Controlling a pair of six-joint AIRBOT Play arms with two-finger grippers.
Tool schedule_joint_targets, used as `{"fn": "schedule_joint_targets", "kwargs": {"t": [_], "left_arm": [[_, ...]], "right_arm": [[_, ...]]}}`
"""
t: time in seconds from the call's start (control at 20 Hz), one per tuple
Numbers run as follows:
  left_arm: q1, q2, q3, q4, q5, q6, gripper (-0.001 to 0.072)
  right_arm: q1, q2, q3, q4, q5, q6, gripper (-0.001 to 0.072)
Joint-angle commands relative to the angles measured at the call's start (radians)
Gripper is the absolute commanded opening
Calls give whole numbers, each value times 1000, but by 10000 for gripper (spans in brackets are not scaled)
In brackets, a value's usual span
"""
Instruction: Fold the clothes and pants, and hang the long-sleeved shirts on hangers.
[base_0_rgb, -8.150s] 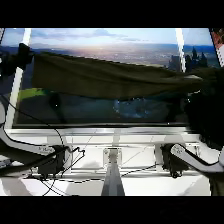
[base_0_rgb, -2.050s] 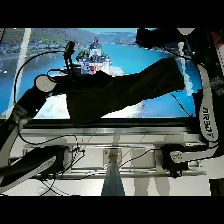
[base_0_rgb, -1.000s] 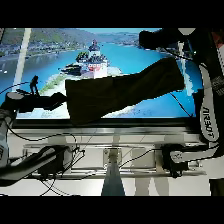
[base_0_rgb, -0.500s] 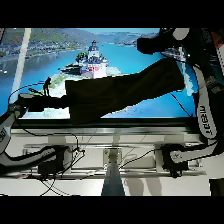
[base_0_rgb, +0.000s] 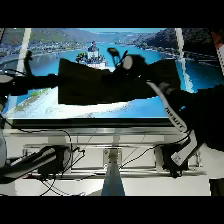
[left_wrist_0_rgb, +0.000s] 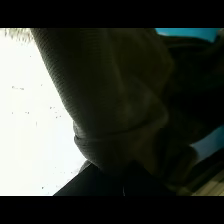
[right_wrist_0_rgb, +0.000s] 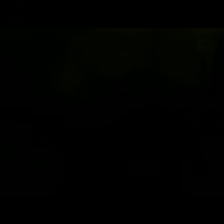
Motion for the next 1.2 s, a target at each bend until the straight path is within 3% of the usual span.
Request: {"fn": "schedule_joint_targets", "kwargs": {"t": [0.0, 0.2, 0.35, 0.65, 0.8, 0.95, 1.15], "left_arm": [[62, 96, 143, -3, -95, -102, 14], [124, 192, 181, -4, -98, -136, 15], [118, 211, 180, -7, -99, -202, 15], [-85, 179, 180, -8, -16, -238, 15], [-300, 129, 180, -29, 174, -356, 15], [-560, 51, 180, -175, 454, -353, 15], [-896, -86, 191, -223, 888, -354, 15]], "right_arm": [[180, -51, -2, 168, -200, 42, 24], [293, -57, 50, 183, -319, 41, 24], [257, -51, 107, 155, -319, 41, 25], [-10, -9, 268, 26, -8, 41, 25], [-186, 64, 291, 26, 105, 41, 25], [-350, 159, 291, 21, 154, 40, 25], [-522, 273, 291, 6, 208, 40, 25]]}}
